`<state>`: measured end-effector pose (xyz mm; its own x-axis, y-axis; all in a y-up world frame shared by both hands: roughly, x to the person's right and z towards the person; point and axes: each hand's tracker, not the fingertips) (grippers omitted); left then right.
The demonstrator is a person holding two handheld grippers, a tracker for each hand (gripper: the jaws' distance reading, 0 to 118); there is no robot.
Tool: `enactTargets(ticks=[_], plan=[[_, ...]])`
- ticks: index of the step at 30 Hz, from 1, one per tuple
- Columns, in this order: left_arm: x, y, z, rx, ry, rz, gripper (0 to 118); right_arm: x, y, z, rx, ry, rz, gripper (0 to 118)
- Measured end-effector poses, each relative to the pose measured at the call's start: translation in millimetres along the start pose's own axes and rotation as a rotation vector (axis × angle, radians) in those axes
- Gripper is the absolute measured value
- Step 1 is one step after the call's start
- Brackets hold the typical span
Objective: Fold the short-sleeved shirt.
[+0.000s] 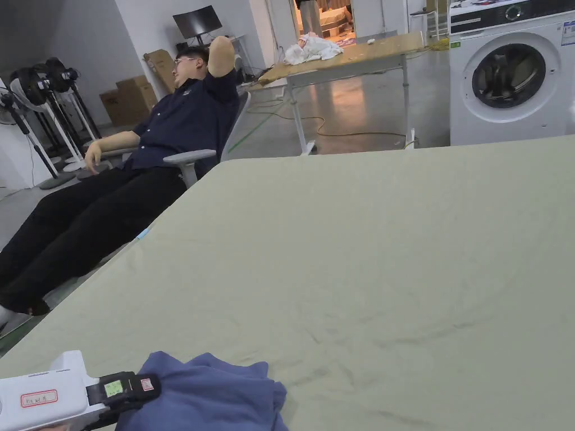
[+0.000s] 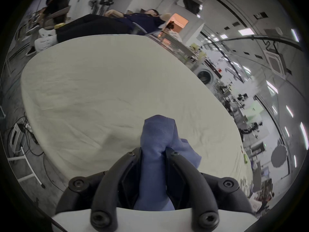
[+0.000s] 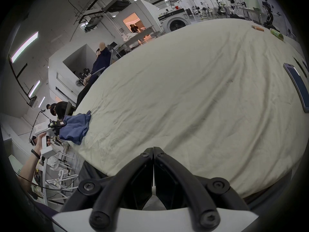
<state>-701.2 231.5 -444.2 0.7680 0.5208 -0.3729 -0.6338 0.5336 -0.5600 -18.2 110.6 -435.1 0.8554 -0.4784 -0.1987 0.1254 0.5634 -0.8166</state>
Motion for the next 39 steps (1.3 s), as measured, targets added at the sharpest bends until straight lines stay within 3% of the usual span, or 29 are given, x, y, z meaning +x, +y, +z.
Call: enactTargets(ticks=[2,3,4,5,6,9,14,17,22,25,26,29,33,35,39], plan=[[12.2,-6.6,-4.9,0.068,0.057,-0.022,29,-0.3,1.2,0.7,0.002,0.005,0.007,0],[24.3,-9.1,-6.4,0.129,0.155,-0.050,41,0.1,4.0,1.6,0.004,0.009,0.012,0],[33.4,-8.4,-4.6,0.167,0.211,-0.077,62,0.7,6.7,3.0,0.017,0.009,0.016,0],[43.4,-7.6,-1.4,0.207,0.268,-0.121,74,2.3,11.1,4.8,0.036,0.006,0.021,0],[59.2,-11.6,4.0,0.241,0.318,-0.216,77,4.2,16.2,7.1,0.055,0.003,0.025,0],[105.8,-37.0,31.1,0.362,0.355,-0.486,77,11.6,33.1,18.9,0.161,-0.028,0.007,0],[171.3,-93.1,81.8,0.542,0.183,-0.612,78,20.6,52.8,54.1,0.347,-0.071,-0.018,0],[203.1,-142.0,96.5,0.721,0.040,-0.710,78,12.9,60.2,85.5,0.468,-0.140,0.051,0],[261.1,-186.4,80.9,0.836,0.080,-0.763,78,-2.6,61.4,120.0,0.643,-0.236,0.206,0],[267.4,-209.9,71.6,0.854,0.012,-0.747,73,-12.6,60.0,129.1,0.711,-0.256,0.274,0],[266.0,-216.8,72.7,0.843,-0.044,-0.743,63,-13.4,58.7,130.4,0.717,-0.247,0.268,0],[261.9,-232.9,79.0,0.803,-0.159,-0.752,21,-9.6,56.2,131.0,0.730,-0.227,0.250,0],[243.2,-241.7,75.7,0.813,-0.108,-0.830,13,-10.9,51.9,129.2,0.738,-0.239,0.234,0],[232.2,-236.2,79.9,0.794,-0.136,-0.803,0,-12.7,51.8,128.4,0.740,-0.239,0.225,0],[234.4,-235.4,81.7,0.761,-0.168,-0.762,0,-20.4,53.2,130.0,0.734,-0.206,0.221,0]])
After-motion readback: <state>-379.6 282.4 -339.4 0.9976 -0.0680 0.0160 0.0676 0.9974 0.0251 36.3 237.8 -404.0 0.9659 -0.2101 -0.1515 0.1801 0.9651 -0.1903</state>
